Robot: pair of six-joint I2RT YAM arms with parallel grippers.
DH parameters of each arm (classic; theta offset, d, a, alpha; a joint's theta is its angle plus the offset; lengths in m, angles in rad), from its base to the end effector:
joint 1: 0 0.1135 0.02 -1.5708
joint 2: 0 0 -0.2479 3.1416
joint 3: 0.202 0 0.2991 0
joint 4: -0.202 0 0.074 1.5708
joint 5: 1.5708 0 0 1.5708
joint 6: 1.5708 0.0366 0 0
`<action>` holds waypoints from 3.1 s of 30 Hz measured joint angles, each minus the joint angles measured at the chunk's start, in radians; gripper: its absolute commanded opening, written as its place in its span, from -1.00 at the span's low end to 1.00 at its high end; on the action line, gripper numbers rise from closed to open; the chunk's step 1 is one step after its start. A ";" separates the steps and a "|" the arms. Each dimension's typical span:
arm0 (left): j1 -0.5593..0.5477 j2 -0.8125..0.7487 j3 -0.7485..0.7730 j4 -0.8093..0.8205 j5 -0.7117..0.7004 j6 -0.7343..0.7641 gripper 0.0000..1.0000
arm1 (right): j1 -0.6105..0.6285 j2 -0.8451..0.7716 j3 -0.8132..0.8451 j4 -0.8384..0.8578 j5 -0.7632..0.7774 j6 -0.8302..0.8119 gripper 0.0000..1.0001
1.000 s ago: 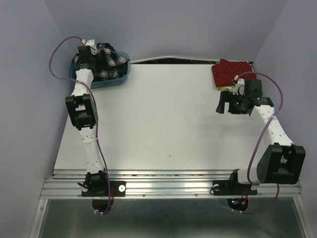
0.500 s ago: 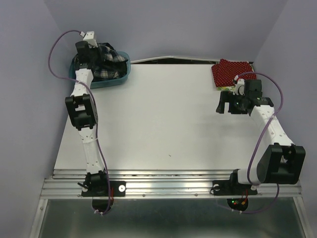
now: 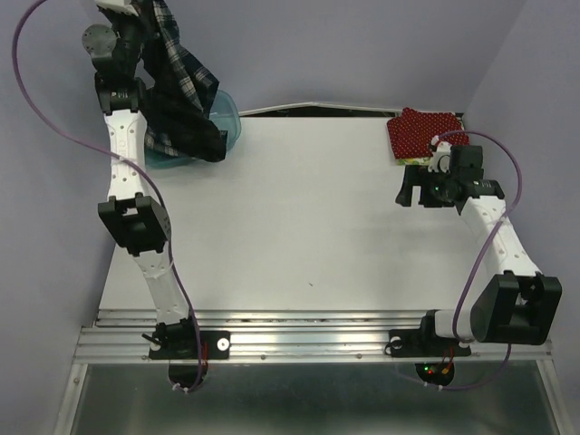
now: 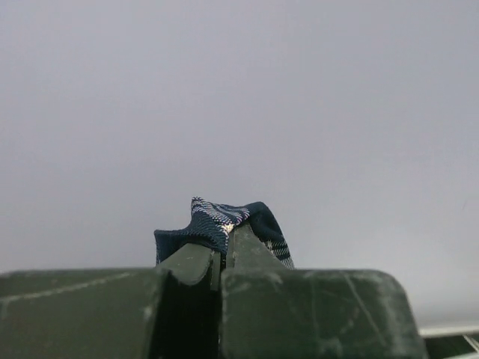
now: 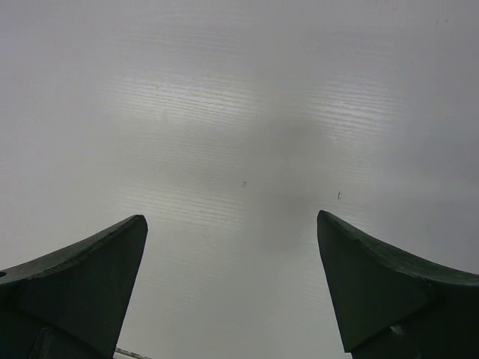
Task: Fold and stack the skirts
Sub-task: Move the skirt to the center of the board, then flatten the skirt out
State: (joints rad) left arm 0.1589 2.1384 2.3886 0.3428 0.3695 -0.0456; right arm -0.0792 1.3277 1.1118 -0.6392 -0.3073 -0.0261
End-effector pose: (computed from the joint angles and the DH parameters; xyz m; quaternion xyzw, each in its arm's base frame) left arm 0.5076 0.0680 0.5136 0.1142 0.4758 -0.0370 0.8713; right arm 0.3307 -0.0151 0.2678 -0.0290 0.9267 0.1249 0.3532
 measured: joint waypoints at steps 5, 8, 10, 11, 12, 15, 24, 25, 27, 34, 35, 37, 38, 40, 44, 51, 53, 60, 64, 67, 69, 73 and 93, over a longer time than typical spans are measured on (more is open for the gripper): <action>0.000 -0.127 0.000 0.126 0.048 -0.014 -1.00 | 0.000 -0.032 0.000 0.000 -0.013 0.000 1.00; -0.003 -0.195 0.000 0.174 0.081 -0.034 -1.00 | 0.000 -0.048 0.000 0.001 -0.021 0.000 1.00; -0.014 -0.232 0.000 0.195 0.105 -0.054 -1.00 | 0.000 -0.058 0.000 0.001 -0.029 0.000 1.00; -0.024 -0.252 0.000 0.202 0.113 -0.062 -1.00 | 0.000 -0.062 0.000 0.001 -0.034 0.000 1.00; -0.039 -0.280 -0.010 0.210 0.124 -0.069 -1.00 | 0.000 -0.066 0.000 0.001 -0.036 0.001 1.00; -0.091 -0.364 -0.063 0.229 0.161 -0.085 -1.00 | 0.000 -0.073 0.000 0.003 -0.050 0.001 1.00; -0.264 -0.465 -0.171 0.283 0.315 -0.235 -1.00 | 0.000 -0.078 0.000 0.005 -0.068 0.004 1.00; -0.275 -0.451 -0.168 0.291 0.330 -0.261 -1.00 | 0.000 -0.078 0.000 0.004 -0.068 0.004 1.00; -0.296 -0.410 -0.158 0.307 0.361 -0.323 -1.00 | 0.000 -0.078 0.000 0.005 -0.068 0.004 1.00; -0.351 -0.221 -0.135 0.309 0.424 -0.443 -1.00 | 0.000 -0.077 0.000 0.005 -0.067 0.005 1.00; -0.362 -0.200 -0.132 0.302 0.428 -0.446 -1.00 | 0.000 -0.076 0.000 0.005 -0.067 0.005 1.00; -0.378 -0.174 -0.129 0.289 0.440 -0.447 -1.00 | 0.000 -0.075 0.000 0.005 -0.067 0.005 1.00; -0.383 -0.171 -0.129 0.283 0.446 -0.451 -1.00 | 0.000 -0.074 0.000 0.005 -0.067 0.005 1.00; -0.394 -0.201 -0.215 0.298 0.501 -0.459 -1.00 | 0.000 -0.074 0.000 0.004 -0.066 0.005 1.00; -0.393 -0.417 -0.610 0.187 0.626 -0.298 -1.00 | 0.000 -0.074 0.000 0.005 -0.063 0.004 1.00; -0.541 -0.685 -0.991 -0.478 0.445 0.454 -1.00 | 0.000 -0.066 0.004 0.005 -0.072 -0.001 1.00; -0.640 -0.695 -1.083 -0.571 0.372 0.592 -1.00 | 0.000 -0.042 0.022 0.003 -0.078 0.000 1.00; -1.053 -0.518 -1.244 -0.629 0.130 0.719 -1.00 | 0.000 0.051 0.104 0.006 -0.124 0.004 1.00; -1.184 -0.325 -1.183 -0.575 0.016 0.708 -0.48 | 0.000 0.101 0.140 0.002 -0.177 0.004 0.99; -1.199 -0.269 -1.149 -0.514 -0.042 0.691 0.48 | 0.000 0.132 0.170 -0.009 -0.207 0.003 0.95; -1.205 -0.283 -1.148 -0.485 -0.060 0.692 0.97 | 0.000 0.150 0.195 -0.017 -0.225 0.003 0.90; -1.199 -0.452 -1.180 -0.469 -0.045 0.672 0.97 | 0.008 0.189 0.271 -0.026 -0.262 0.010 0.85; -0.122 -0.579 -1.049 -1.074 0.415 0.890 0.82 | 0.330 0.322 0.454 -0.023 -0.294 0.027 0.93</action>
State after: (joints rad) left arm 0.0368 1.5589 1.3396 -0.7311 0.7849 0.8440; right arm 0.2504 1.6493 1.5654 -0.6621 -0.6010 0.0013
